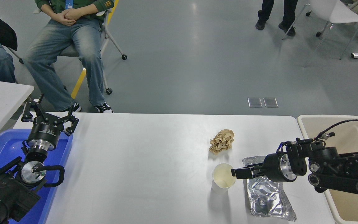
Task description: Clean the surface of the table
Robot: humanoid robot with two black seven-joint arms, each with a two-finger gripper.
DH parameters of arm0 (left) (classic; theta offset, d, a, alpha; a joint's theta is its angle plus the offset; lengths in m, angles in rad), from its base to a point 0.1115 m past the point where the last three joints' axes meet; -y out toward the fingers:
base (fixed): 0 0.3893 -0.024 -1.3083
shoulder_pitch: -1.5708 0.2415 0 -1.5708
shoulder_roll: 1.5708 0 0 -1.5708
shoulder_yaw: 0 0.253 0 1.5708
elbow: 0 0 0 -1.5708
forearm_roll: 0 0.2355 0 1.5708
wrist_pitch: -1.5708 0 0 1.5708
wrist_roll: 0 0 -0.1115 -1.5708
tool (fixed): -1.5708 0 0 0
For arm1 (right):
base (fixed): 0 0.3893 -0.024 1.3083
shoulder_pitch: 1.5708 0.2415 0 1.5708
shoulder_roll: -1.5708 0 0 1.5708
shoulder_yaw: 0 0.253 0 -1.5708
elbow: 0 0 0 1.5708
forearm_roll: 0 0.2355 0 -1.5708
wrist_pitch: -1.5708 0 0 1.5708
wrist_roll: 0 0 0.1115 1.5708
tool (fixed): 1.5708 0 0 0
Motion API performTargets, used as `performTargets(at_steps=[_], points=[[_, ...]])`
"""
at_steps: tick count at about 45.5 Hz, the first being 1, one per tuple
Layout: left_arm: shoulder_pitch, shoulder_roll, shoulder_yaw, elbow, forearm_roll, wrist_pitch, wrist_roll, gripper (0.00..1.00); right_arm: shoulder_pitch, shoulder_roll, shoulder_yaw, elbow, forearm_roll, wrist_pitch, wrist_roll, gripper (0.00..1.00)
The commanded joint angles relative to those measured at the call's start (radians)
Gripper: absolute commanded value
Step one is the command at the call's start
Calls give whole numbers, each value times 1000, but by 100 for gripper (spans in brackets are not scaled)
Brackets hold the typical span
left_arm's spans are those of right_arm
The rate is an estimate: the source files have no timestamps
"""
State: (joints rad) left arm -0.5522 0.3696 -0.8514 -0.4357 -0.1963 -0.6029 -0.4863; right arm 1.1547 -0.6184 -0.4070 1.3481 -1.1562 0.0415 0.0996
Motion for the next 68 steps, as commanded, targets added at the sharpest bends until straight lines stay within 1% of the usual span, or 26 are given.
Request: performTargets(at_steps=[1, 13, 22, 25, 26, 30, 33, 38, 39, 59, 68], points=[[0, 0, 0, 0, 0, 0, 0, 100, -21, 17, -7, -23, -8, -9, -9, 99], [0, 0, 0, 0, 0, 0, 0, 100, -27, 35, -3, -38, -8, -11, -9, 99], [0, 0, 0, 0, 0, 0, 0, 100, -24, 37, 0, -38, -11, -15, -8, 81], [0, 0, 0, 0, 0, 0, 0, 100, -24, 37, -3, -38, -14, -17, -6, 72], [0, 0, 0, 0, 0, 0, 0, 100, -26, 37, -3, -37, -17, -17, -5, 67], [0, 0, 0, 0, 0, 0, 0, 100, -27, 39, 0, -33, -62, -20, -6, 48], [0, 0, 0, 0, 0, 0, 0, 100, -29, 45, -1, -32, -98, -22, -6, 31], [0, 0, 0, 0, 0, 0, 0, 100, -35, 51, 7, -32, -109, -31, 3, 8], [0, 0, 0, 0, 0, 0, 0, 100, -35, 51, 10, -32, -103, -32, 3, 0], [0, 0, 0, 0, 1, 0, 0, 100, -35, 32, 73, -23, -79, -31, 8, 0], [0, 0, 0, 0, 1, 0, 0, 100, -23, 2, 79, 12, -79, -28, 31, 0]])
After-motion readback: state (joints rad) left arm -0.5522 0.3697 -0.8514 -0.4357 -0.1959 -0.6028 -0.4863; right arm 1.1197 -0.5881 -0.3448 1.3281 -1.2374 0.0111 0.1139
